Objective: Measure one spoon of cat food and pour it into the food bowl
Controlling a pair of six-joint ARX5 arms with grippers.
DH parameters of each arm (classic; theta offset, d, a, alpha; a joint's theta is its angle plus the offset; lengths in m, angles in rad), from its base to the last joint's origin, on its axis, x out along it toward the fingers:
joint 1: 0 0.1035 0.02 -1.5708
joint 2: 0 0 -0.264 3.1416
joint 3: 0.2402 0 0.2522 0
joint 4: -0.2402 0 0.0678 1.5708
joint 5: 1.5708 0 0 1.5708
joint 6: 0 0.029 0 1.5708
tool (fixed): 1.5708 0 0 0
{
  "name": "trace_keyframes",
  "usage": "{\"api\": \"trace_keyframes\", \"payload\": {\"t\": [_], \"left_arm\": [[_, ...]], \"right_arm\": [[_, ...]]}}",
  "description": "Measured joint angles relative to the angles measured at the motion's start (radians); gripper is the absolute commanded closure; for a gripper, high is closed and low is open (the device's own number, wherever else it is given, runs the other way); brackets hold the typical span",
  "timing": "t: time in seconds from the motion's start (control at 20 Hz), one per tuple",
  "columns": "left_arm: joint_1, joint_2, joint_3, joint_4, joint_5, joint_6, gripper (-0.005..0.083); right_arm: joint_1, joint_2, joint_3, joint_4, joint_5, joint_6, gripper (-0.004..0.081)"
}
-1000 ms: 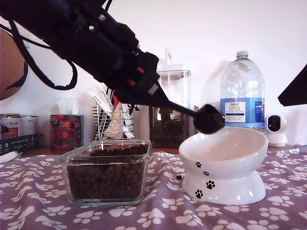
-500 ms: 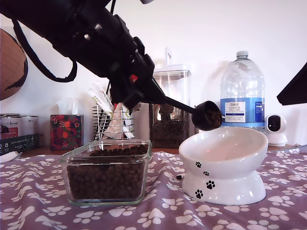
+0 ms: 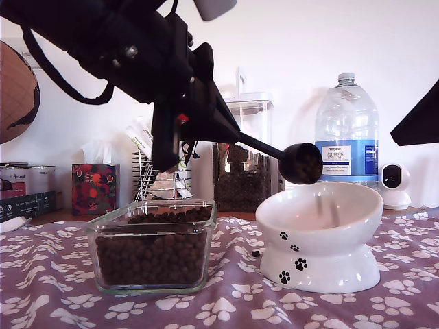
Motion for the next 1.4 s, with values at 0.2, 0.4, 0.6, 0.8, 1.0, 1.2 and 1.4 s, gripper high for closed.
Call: {"api": "trace_keyframes", "payload": {"t": [0.2,0.4,0.6,0.8,1.0,1.2,1.4], "left_arm": [[0.000,0.000,0.000,0.000,0.000,0.111,0.0794],[0.000,0.001,0.000,0.006,0.000,0.240,0.0794],[0.000,0.056,0.000,0.022,-0.026,0.369,0.0794],[-0.008,0.092,0.000,0.123,-0.064,0.515,0.0794],[-0.026,0.090,0.001,0.130,-0.069,0.645,0.0794],[-0.039,0.090,0.001,0.129,-0.081,0.661,0.0794],[-0.039,0.090,0.001,0.131,-0.138,0.619,0.0794]], "right_arm": [[0.000,0.000,0.000,0.000,-0.037,0.023,0.0782],[0.000,0.000,0.000,0.000,-0.048,0.023,0.0782],[0.000,0.000,0.000,0.000,-0.052,0.023,0.0782],[0.000,0.000,0.000,0.000,-0.067,0.023,0.0782],[0.000,0.000,0.000,0.000,-0.078,0.023,0.0782],[0.000,0.000,0.000,0.000,-0.078,0.023,0.0782],[0.000,0.000,0.000,-0.001,-0.078,0.023,0.0782]]}}
